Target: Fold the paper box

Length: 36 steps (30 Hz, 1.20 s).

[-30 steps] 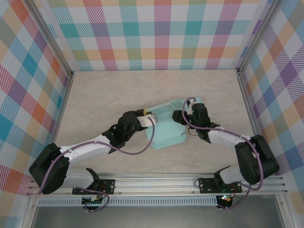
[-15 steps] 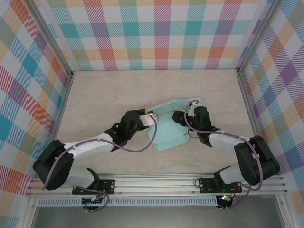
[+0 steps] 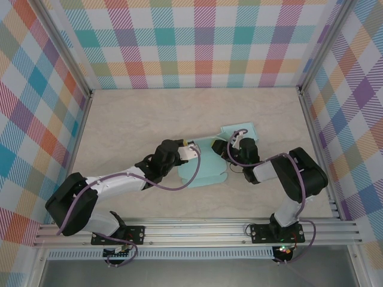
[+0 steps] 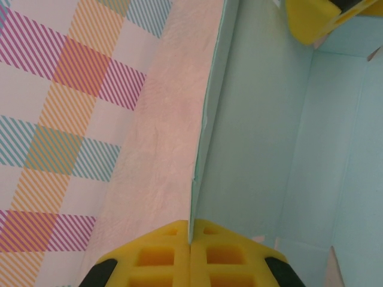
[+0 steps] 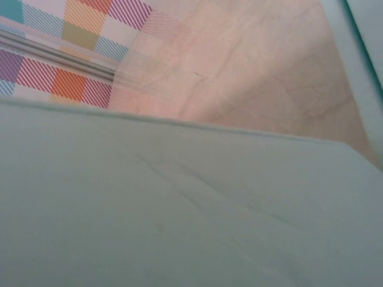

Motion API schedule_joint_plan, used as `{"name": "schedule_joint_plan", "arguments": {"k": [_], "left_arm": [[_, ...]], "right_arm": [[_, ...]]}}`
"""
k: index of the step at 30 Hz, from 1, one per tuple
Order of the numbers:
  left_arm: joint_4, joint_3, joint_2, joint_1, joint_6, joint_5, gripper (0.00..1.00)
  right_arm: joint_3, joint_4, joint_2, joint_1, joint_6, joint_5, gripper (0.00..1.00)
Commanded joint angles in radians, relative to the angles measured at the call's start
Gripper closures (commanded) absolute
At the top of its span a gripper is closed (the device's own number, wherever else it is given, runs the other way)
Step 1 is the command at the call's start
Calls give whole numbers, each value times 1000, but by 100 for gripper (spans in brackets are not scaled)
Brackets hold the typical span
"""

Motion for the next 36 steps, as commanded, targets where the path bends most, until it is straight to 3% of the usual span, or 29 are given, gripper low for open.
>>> {"name": "schedule_joint_plan", "arguments": {"k": [1, 4, 14, 20, 27, 36], "left_arm": [[30, 37, 54, 5, 62, -46, 100], [55, 43, 100, 6, 116, -77, 100], [87, 49, 127, 9, 175, -28, 100], [124, 46, 135, 10, 192, -34, 100], [131, 47, 139, 10, 189, -34, 100], [130, 50, 139, 9, 186, -27, 100]], "right_arm": [[18, 40, -5, 0, 28, -21, 48], [20, -57, -56, -2, -6, -5, 48], [22, -655, -398, -33, -119, 153, 44], [4, -878, -545, -103, -114, 248, 61], [51, -948, -423, -191, -124, 210, 82], [214, -841, -160, -205, -195, 121, 83]]}}
